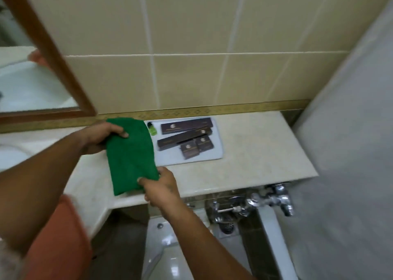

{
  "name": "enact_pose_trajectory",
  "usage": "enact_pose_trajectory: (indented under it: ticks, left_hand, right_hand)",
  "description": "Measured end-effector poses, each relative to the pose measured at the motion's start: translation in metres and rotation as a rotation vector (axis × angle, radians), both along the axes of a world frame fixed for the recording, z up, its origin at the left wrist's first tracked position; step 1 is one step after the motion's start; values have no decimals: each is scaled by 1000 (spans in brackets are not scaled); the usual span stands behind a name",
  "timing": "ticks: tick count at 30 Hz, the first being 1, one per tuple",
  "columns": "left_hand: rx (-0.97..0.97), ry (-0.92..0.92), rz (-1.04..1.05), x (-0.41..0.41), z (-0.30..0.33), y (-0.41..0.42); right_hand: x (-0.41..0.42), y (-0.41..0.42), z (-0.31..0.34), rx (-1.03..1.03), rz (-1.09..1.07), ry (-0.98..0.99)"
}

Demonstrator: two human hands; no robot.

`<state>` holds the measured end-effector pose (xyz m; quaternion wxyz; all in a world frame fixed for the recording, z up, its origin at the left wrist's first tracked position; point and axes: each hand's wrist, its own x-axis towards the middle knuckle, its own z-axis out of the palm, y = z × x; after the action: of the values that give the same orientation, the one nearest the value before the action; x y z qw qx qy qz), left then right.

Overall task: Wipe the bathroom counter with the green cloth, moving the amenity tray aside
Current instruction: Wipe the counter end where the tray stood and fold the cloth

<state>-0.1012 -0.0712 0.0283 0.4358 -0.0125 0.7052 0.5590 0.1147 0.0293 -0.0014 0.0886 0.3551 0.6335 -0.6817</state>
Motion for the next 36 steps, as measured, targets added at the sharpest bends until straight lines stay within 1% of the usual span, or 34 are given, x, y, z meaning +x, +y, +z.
enact_pose_trajectory:
  ticks: [3,6,9,11,12,13,14,15,16,17,18,19,20,21,22,24,26,28,32,34,36]
  left_hand:
    - [38,26,-115,43,6,86]
    - [76,40,-246,76,10,170]
    - [119,148,-228,90,14,241]
    - [118,221,-238,97,14,281]
    - [83,296,-247,100,12,296]
    - [-11,436,-271,103,9,305]
    - [-141,641,-323,109,3,307]
    - [-222,875,-377,115,-4,303]
    - [-209,1082,-432,125,-14,292]
    - [-123,1237,-508,138,-25,277]
    - [-31,1335,-615,152,-37,258]
    - [31,1392,-745,165,-50,239]
    - [52,1427,-882,175,-60,220]
    - [51,1455,-1000,180,-71,204]
    - [42,1471,-1073,182,-78,192]
    - [8,1502,-1103,179,-87,178]
    - [26,1484,-1096,178,-90,174]
    - [49,1459,-1113,180,-92,175]
    - [90,1508,-1048,176,-100,179]
    - [104,1467,-1067,175,-104,180]
    - [98,1433,-1082,174,-103,181]
  right_hand:
    - [53,62,3,-50,-186,15]
    - [88,124,6,-21,-389,42]
    - [105,180,13,25,-506,63]
    - [110,212,16,57,-517,41]
    - [112,227,17,109,-495,-11]
    - [115,239,18,218,-439,-106]
    - [119,250,16,392,-353,-230]
    - [124,260,13,607,-277,-349]
    - [128,267,7,802,-233,-402]
    - [131,271,5,939,-227,-368]
    - [130,272,3,1003,-239,-276]
    - [125,273,2,1025,-247,-173]
    - [117,274,-1,1034,-227,-87]
    - [104,275,-5,1055,-164,-36]
    - [91,276,-10,1088,-69,-16]
    - [63,273,-20,1163,136,-41]
    - [42,269,-33,1234,313,-115]
    - [35,264,-52,1296,438,-182]
    - [10,284,-66,1356,453,-184]
    - [-6,299,-64,1356,462,-197]
    - [-15,309,-63,1354,484,-158]
